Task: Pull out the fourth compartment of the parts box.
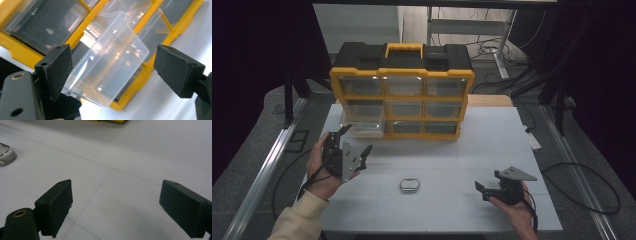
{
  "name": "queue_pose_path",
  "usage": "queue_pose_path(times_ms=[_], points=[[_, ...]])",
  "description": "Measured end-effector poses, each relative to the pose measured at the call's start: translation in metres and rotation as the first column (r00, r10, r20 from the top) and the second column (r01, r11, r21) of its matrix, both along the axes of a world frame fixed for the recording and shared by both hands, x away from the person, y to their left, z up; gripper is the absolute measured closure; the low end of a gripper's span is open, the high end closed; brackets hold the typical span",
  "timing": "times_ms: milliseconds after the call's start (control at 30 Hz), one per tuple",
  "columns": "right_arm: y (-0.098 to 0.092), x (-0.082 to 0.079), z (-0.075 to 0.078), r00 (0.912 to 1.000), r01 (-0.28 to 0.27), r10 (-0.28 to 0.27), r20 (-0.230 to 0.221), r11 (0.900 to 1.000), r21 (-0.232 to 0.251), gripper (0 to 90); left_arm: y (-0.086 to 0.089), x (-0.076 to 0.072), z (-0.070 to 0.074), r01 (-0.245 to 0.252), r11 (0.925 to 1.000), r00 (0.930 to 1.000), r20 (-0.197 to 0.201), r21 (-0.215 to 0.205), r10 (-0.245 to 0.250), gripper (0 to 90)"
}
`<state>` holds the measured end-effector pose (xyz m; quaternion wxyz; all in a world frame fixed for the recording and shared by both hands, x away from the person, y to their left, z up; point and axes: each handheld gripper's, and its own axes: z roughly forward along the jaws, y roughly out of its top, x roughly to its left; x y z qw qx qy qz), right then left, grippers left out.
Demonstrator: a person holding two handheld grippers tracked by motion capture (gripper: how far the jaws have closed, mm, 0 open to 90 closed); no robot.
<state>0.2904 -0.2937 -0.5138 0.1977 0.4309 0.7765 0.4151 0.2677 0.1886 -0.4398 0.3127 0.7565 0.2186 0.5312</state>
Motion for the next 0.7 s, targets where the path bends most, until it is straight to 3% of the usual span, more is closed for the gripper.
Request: queue_pose_path(times_ms=[333, 633, 700], points=[[-0.001, -0.001, 0.000, 1.0000, 0.005, -0.005, -0.001, 1.000, 0.002, 12.1, -0.004, -0.006, 0.003, 0.060, 0.9960, 0.9954, -0.071, -0.067, -0.065, 15.5], [-0.001, -0.001, 0.000, 1.0000, 0.003, -0.003, 0.001, 1.000, -0.002, 12.1, -0.004, -0.012, 0.004, 0.069, 0.9939, 0.9932, -0.088, -0.086, -0.076, 15.6], [-0.001, -0.001, 0.000, 1.0000, 0.002, -0.002, 0.002, 1.000, -0.001, 12.1, -0.002, -0.014, 0.004, 0.070, 0.9918, 0.9917, -0.100, -0.107, -0.080, 15.5]])
